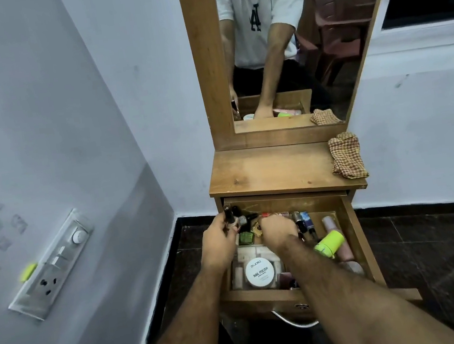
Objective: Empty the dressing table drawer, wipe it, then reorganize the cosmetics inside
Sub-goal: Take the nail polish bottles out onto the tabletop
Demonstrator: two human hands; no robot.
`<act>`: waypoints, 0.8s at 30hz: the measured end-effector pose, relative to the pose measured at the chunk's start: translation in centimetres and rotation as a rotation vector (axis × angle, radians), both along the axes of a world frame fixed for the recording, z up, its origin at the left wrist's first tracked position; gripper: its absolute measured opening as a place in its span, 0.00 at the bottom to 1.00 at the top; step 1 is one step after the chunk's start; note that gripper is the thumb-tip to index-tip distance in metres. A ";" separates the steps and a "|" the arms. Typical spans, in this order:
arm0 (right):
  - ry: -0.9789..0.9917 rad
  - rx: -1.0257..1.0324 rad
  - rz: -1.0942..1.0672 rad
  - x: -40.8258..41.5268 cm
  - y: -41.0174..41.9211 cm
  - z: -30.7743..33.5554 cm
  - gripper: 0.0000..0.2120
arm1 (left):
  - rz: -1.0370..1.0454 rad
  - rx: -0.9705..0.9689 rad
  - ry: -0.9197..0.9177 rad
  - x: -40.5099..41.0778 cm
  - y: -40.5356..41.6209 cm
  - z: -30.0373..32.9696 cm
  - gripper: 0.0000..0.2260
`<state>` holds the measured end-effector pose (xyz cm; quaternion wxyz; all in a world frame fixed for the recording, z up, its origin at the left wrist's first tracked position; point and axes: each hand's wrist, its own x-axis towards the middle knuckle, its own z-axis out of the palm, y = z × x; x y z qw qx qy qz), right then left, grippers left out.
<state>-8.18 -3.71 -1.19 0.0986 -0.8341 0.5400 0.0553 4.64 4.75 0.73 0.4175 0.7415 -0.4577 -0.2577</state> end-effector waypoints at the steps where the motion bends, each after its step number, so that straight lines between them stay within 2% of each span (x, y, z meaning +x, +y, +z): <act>1: 0.011 -0.011 0.000 0.1 0.0 -0.1 0.08 | 0.000 0.003 0.006 0.1 0.1 0.0 0.10; 4: 0.022 -0.018 0.010 0.2 0.2 -0.2 0.08 | 0.015 0.005 0.028 0.4 0.3 -0.3 0.08; 9: -0.073 0.034 0.018 -0.1 0.1 -0.2 0.06 | 0.026 0.011 0.027 0.7 0.6 -0.2 0.10; 12: -0.150 0.090 -0.067 -0.4 0.0 -0.4 0.13 | 0.023 0.010 0.037 0.8 0.6 -0.2 0.11; 15: -0.184 0.091 -0.102 -0.2 -0.1 -0.1 0.25 | 0.030 0.001 0.048 1.1 0.8 -0.4 0.11; 17: -0.218 0.126 -0.117 -0.4 -0.1 0.4 0.26 | 0.039 -0.005 0.060 1.2 0.9 -0.3 0.11; 19: -0.319 0.222 -0.173 -1.0 -0.1 0.9 0.20 | 0.041 -0.006 0.084 1.3 0.9 0.0 0.11; 21: -0.518 0.338 -0.271 -1.7 -0.2 1.3 0.14 | 0.031 0.000 0.100 1.3 1.0 0.4 0.12; 24: -0.844 0.517 -0.394 -3.2 0.1 2.3 0.13 | 0.008 0.014 0.106 1.2 1.1 0.8 0.13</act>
